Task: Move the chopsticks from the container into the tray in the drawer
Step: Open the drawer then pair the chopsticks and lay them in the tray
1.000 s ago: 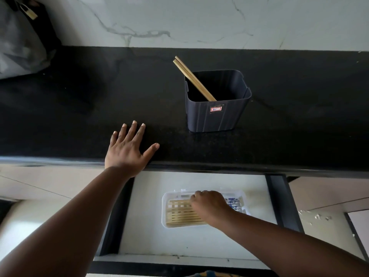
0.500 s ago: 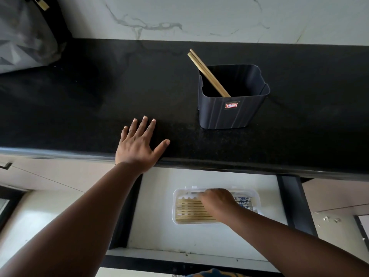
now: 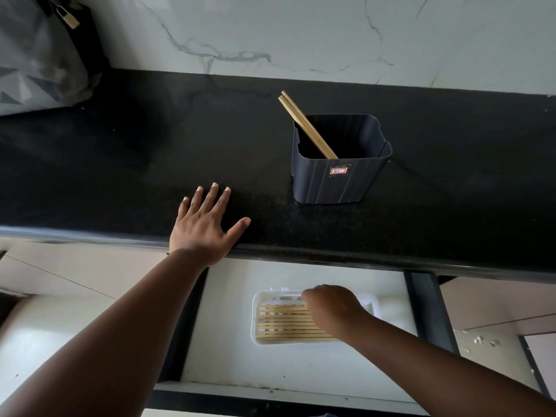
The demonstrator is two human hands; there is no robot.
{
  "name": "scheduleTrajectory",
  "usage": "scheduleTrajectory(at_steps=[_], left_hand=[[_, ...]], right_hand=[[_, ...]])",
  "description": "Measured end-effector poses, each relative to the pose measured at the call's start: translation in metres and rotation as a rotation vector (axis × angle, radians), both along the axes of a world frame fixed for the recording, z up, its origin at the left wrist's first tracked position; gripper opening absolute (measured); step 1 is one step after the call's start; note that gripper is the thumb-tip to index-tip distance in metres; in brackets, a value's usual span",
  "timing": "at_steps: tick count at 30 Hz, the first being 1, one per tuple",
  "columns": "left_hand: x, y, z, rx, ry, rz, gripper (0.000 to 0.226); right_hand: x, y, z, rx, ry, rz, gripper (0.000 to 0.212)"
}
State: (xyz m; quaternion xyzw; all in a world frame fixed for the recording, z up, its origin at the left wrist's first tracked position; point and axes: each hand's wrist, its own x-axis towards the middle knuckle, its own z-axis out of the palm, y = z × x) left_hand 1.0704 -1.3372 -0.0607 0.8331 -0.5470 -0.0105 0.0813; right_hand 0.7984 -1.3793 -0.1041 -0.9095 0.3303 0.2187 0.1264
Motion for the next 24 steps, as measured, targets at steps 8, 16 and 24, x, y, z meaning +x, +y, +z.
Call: scheduleTrajectory(at_steps=[8,16,24], left_hand=[[-0.002,0.0,0.003,0.048,0.007,-0.005,0.092],[-0.004,0.0,0.008,0.091,0.017,-0.009,0.099],[-0.004,-0.002,0.005,0.061,0.011,0.008,0.097]], right_hand=[[0.008,-0.006,0.15,0.602,-0.354,-0.16,0.012],[0.042,-0.099,0.225,0.016,-0.919,-0.433,0.013],[0.078,-0.154,0.202,-0.193,-0.566,-0.461,0.021]])
